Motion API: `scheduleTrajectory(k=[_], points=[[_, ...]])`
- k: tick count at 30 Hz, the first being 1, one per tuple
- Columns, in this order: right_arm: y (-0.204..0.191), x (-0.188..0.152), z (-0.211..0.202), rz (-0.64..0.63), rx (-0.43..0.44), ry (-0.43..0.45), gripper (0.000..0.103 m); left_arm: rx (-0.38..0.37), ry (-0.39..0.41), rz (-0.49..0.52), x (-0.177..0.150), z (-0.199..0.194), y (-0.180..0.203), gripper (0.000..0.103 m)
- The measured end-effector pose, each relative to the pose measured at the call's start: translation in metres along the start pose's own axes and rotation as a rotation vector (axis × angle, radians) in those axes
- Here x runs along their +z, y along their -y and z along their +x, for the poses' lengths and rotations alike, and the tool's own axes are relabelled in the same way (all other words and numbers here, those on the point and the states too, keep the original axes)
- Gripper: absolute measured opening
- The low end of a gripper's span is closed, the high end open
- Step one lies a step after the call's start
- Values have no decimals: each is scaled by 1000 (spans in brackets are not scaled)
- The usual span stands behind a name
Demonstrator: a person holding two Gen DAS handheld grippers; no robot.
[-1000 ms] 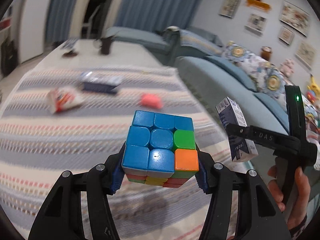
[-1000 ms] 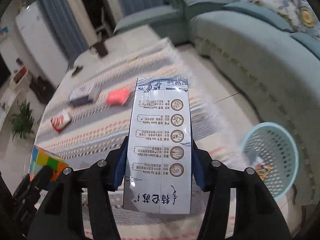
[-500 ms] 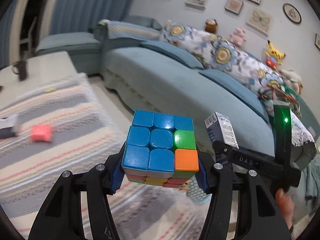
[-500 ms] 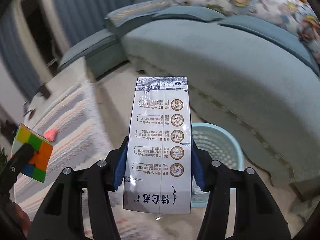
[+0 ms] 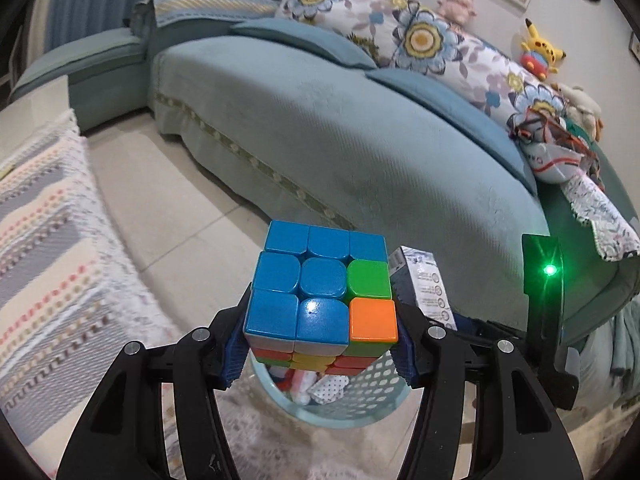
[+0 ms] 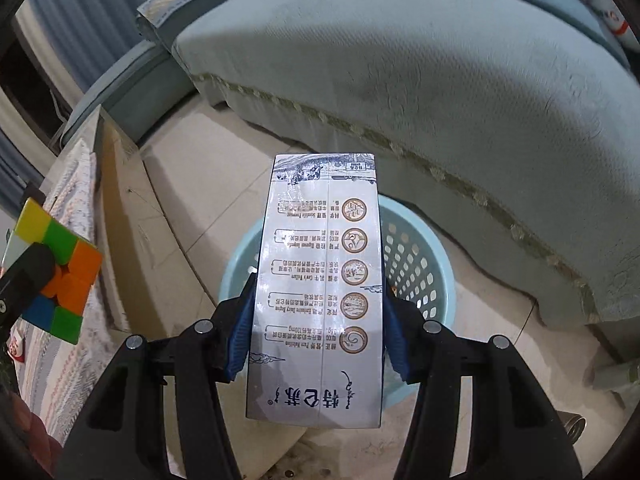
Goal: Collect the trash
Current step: 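Carry the cube and carton over the wastebasket and release both, then move both open tools back over the table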
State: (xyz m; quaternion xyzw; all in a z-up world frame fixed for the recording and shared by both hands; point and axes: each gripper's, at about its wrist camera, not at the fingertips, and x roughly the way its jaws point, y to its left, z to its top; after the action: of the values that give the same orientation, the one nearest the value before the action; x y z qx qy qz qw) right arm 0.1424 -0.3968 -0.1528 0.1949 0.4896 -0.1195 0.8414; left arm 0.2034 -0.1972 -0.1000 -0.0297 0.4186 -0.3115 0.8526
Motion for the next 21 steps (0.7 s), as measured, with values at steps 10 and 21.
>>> scheduleTrajectory(k=[10,21], points=[[18,10,20,39,45,-56,61,-21,-25,-19,-2,9,-4,69],[-19,-11,-31,-61,108,2,61,22,83,-102,-16,-88,-42,69]])
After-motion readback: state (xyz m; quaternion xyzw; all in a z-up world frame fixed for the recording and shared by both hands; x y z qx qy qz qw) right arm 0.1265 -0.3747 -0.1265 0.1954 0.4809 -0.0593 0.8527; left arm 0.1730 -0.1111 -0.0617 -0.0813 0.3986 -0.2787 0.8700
